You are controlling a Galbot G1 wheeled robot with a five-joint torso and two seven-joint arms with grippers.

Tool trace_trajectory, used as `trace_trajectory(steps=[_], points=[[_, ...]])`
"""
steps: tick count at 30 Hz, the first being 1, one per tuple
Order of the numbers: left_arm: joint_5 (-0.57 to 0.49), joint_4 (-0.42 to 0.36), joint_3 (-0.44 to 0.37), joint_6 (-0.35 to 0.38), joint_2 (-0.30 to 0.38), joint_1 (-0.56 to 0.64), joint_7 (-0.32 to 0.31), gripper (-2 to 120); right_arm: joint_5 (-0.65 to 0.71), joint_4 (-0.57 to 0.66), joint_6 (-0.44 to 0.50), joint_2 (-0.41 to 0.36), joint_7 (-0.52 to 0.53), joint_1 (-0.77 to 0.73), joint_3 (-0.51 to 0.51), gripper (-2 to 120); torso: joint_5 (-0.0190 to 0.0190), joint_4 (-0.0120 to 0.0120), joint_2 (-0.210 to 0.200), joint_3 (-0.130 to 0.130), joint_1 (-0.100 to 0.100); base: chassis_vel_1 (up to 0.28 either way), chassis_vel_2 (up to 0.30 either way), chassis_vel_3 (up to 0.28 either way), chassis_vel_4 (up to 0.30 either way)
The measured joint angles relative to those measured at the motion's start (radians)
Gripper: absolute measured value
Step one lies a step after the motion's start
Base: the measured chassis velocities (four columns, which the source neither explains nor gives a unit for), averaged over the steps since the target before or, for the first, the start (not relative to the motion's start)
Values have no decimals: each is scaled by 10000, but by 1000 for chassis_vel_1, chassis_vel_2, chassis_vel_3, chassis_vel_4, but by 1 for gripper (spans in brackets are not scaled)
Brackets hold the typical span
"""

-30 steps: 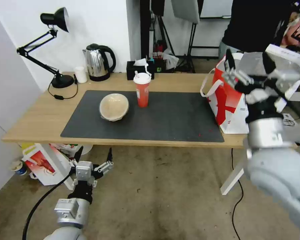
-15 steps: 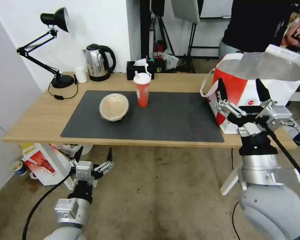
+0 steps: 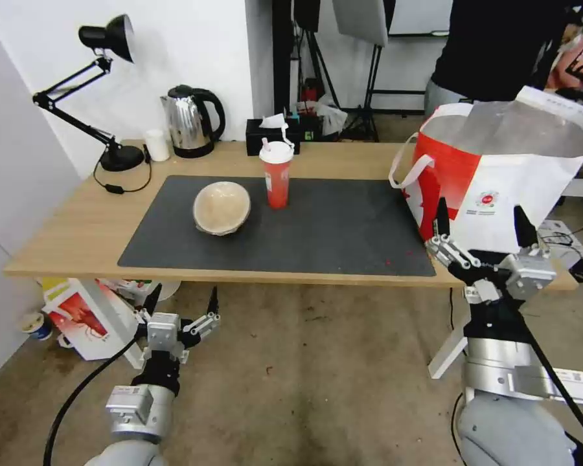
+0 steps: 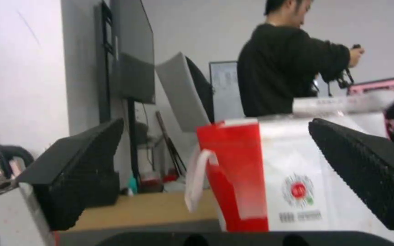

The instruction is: Pick up the trash from the table and place it into the takeout bag.

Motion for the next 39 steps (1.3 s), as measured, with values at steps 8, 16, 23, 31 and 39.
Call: trace_trajectory(steps=[8,16,23,31,39], points=[[0,1,0,0,0,0,0,100,-158,-273,-81,59,368,-487,-290,100,2,0,0,0,0,0,0,0,0],[0,0,0,0,0,0,0,100,320,-139,-569,-202,749,-1046,-656,100,0,-1,0,0,0,0,0,0,0],[0,0,0,0,0,0,0,100,338,-49,-628,-354,787,-1285,-699,100,0,1,0,0,0,0,0,0,0],[0,0,0,0,0,0,0,100,356,92,-723,-525,851,-1650,-805,100,0,0,0,0,1,0,0,0,0],[0,0,0,0,0,0,0,100,366,166,-781,-715,841,-1805,-862,100,1,0,1,0,0,0,0,0,0]])
